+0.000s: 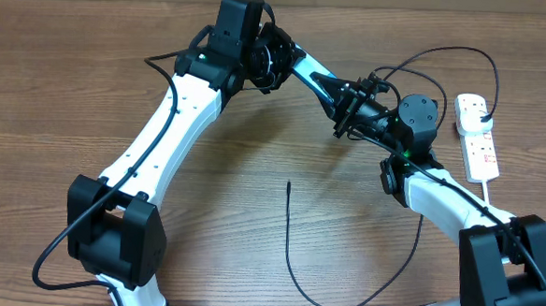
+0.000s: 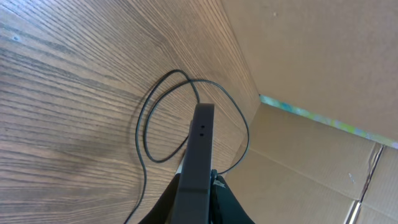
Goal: Plug charger to phone and switch on socket
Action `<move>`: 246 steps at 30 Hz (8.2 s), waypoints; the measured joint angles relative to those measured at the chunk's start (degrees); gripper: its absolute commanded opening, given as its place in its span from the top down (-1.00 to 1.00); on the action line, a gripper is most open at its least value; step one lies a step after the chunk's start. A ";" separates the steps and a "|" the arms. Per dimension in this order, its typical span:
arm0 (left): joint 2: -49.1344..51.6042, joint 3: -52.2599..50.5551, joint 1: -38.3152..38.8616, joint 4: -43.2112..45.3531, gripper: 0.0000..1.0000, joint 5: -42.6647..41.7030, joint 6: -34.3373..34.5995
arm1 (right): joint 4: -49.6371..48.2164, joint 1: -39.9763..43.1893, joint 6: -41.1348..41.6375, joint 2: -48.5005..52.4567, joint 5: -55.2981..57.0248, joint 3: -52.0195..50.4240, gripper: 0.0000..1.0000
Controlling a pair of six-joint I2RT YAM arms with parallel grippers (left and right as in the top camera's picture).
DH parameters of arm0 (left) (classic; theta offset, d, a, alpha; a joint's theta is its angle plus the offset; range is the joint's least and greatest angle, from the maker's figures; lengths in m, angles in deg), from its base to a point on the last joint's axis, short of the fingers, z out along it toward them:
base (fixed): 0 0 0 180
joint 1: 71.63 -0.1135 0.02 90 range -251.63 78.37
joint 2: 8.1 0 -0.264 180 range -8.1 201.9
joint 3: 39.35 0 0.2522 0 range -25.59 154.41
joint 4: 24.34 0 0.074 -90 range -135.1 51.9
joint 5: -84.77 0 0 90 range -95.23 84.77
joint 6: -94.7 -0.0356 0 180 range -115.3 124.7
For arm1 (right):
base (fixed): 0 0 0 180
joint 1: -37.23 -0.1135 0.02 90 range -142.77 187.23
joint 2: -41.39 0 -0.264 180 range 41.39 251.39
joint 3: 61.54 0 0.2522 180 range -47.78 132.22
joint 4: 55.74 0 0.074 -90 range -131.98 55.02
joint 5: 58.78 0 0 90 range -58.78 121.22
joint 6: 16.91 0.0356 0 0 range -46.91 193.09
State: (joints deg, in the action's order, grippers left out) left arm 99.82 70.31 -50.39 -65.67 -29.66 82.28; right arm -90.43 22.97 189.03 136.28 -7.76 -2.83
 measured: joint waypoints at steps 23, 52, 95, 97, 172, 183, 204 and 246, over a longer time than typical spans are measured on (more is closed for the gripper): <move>0.02 -0.63 0.00 -1.29 0.91 0.46 0.02 | -0.52 0.02 0.00 0.00 -0.22 0.00 -0.26; 0.72 -0.74 -20.81 -1.27 0.92 -22.86 -24.35 | 10.73 3.43 -17.09 0.00 -8.46 0.09 -1.00; 0.76 -0.74 -27.74 -2.64 0.91 -38.86 -44.98 | 94.62 -19.93 -80.98 0.00 36.85 25.55 -1.00; 0.76 -0.74 -27.74 -2.64 0.91 -38.86 -45.00 | 94.49 -20.72 -80.43 0.02 37.57 24.85 -1.00; 0.76 -0.74 -27.74 -2.62 0.92 -38.82 -44.98 | 94.36 -27.56 -77.16 14.62 42.10 23.19 0.56; 0.76 -0.74 -27.74 -2.64 0.91 -38.84 -44.98 | 93.46 -27.56 -77.18 14.69 43.19 23.19 0.55; 0.76 -0.74 -27.74 -2.62 0.91 -38.82 -44.98 | 93.55 -27.56 -77.61 14.69 43.23 23.19 0.89; 0.76 -0.90 -30.38 11.87 0.91 -50.66 -39.01 | 43.85 -8.44 -87.27 15.32 -35.67 24.61 0.92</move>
State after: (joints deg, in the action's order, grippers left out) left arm 100.59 69.42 -80.77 -53.80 -80.32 43.27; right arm -46.58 14.53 101.76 151.60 -43.43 21.78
